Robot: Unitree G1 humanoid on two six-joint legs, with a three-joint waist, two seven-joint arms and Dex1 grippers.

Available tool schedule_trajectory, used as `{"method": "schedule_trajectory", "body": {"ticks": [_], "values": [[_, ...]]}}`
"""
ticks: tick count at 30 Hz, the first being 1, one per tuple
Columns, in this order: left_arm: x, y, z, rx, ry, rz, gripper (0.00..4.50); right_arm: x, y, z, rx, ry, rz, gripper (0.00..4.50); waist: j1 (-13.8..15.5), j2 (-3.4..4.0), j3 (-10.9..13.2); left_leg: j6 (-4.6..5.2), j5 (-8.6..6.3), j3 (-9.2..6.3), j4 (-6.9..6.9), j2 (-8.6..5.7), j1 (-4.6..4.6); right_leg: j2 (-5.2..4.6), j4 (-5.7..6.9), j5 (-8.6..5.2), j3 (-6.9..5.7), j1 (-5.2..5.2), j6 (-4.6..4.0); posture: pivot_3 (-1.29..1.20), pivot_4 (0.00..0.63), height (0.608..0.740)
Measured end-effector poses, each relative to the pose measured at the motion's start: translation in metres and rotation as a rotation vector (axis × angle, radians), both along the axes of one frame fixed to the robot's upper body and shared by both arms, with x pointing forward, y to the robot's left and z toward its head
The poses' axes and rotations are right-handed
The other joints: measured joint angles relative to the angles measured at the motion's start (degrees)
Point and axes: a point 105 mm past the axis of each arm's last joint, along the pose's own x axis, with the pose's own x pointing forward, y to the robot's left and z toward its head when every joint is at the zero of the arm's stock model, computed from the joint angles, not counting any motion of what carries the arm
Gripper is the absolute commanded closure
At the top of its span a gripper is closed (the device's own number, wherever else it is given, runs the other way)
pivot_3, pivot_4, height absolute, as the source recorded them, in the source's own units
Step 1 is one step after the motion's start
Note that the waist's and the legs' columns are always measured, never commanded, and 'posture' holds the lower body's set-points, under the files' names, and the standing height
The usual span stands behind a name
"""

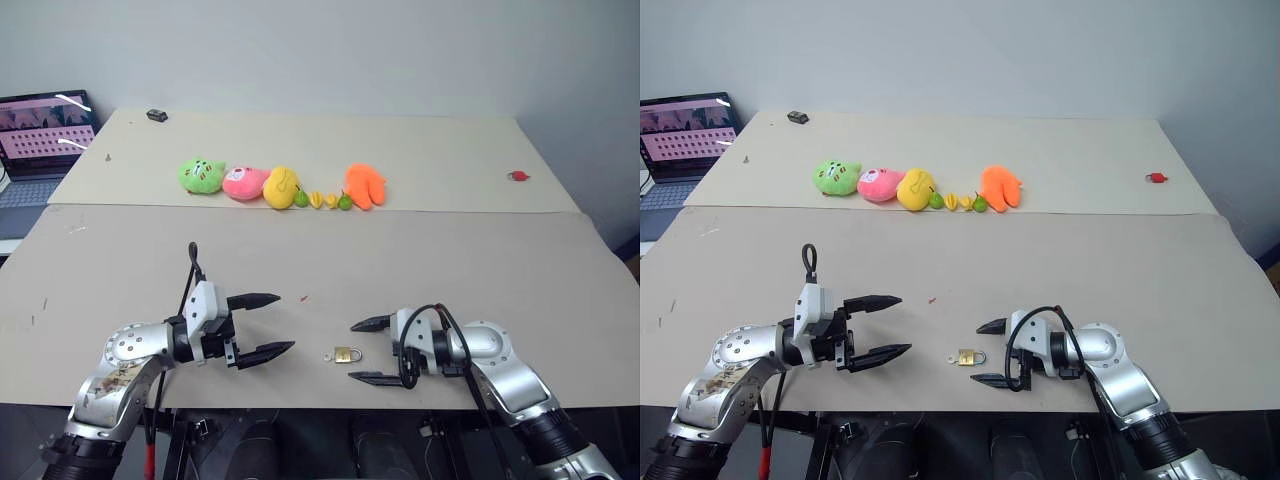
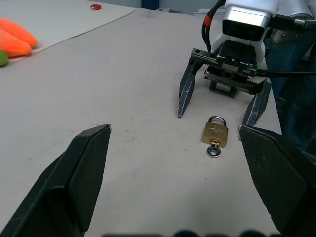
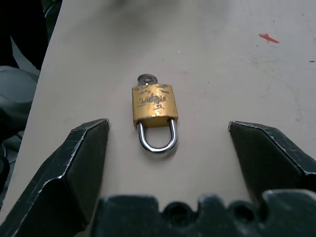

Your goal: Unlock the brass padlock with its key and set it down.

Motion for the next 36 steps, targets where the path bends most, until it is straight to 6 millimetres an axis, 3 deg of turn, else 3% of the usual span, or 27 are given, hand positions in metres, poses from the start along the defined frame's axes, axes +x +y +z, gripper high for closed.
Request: {"method": "schedule_trajectory", "body": {"ticks": [9,10,15,17,18,20,29,33,36], "values": [[0.001,0.002,-0.003,-0.001,0.012,0.025,0.11,0.0,0.007,-0.003,0.019,0.002,-0.011,0.0,-0.01,0.0,0.0,0.0,0.0,0.0,0.0,0.01,0.03,0.0,0.01,0.0,-0.01,0.01,-0.01,0.0,0.15,0.717],[0.001,0.003,-0.003,-0.001,0.013,0.028,0.0,-0.001,0.008,-0.003,0.016,0.0,-0.005,0.58,-0.03,0.0,0.0,0.0,0.0,0.0,0.0,0.02,0.03,0.01,0.01,0.0,-0.01,0.01,-0.01,0.0,0.15,0.717],[0.004,0.004,-0.003,-0.001,0.014,0.039,0.0,-0.002,0.008,-0.004,0.014,-0.012,0.005,2.23,0.05,-0.01,-0.01,0.0,0.0,0.0,0.01,0.01,0.03,0.0,0.01,0.01,-0.01,0.03,0.01,0.0,0.15,0.717],[0.004,0.004,-0.003,-0.001,0.013,0.042,0.0,-0.001,0.008,-0.004,0.014,-0.017,0.006,2.62,0.05,-0.01,-0.01,0.0,0.0,0.0,0.01,0.0,0.03,0.0,0.01,0.01,-0.01,0.03,0.01,0.0,0.15,0.717],[0.005,0.005,-0.003,0.001,0.011,0.044,0.0,0.0,0.007,-0.004,0.014,-0.021,0.005,3.18,0.06,-0.01,-0.01,0.0,0.0,0.0,0.01,0.0,0.03,0.0,0.01,0.01,0.0,0.02,0.01,0.0,0.15,0.717],[0.009,0.007,-0.004,0.003,0.009,0.054,0.0,0.0,0.008,-0.002,0.016,-0.031,0.013,3.59,0.07,-0.01,-0.01,0.0,0.0,-0.01,0.01,0.01,0.03,0.01,0.01,0.01,-0.02,0.03,0.01,0.0,0.15,0.717],[0.02,0.013,-0.008,0.013,0.044,0.089,0.0,0.003,0.004,-0.002,0.011,-0.053,0.019,3.59,0.19,-0.01,-0.01,0.0,0.0,-0.01,0.03,-0.02,0.04,-0.01,0.01,0.04,-0.01,0.07,0.05,0.0,0.15,0.717],[0.023,0.008,-0.013,-0.034,0.331,0.089,0.0,0.031,-0.009,0.01,-0.021,-0.141,-0.069,3.59,0.05,-0.01,-0.01,0.0,0.02,-0.01,0.08,-0.02,0.03,0.0,0.05,0.09,0.0,0.03,0.12,0.0,0.15,0.717],[0.019,-0.003,-0.006,-0.094,0.534,0.034,0.0,0.044,-0.016,0.024,-0.041,-0.229,-0.094,3.59,-0.02,-0.01,0.0,0.01,0.01,-0.04,0.05,-0.02,-0.03,0.01,0.05,0.0,-0.01,-0.02,0.11,0.0,0.15,0.717]]}}
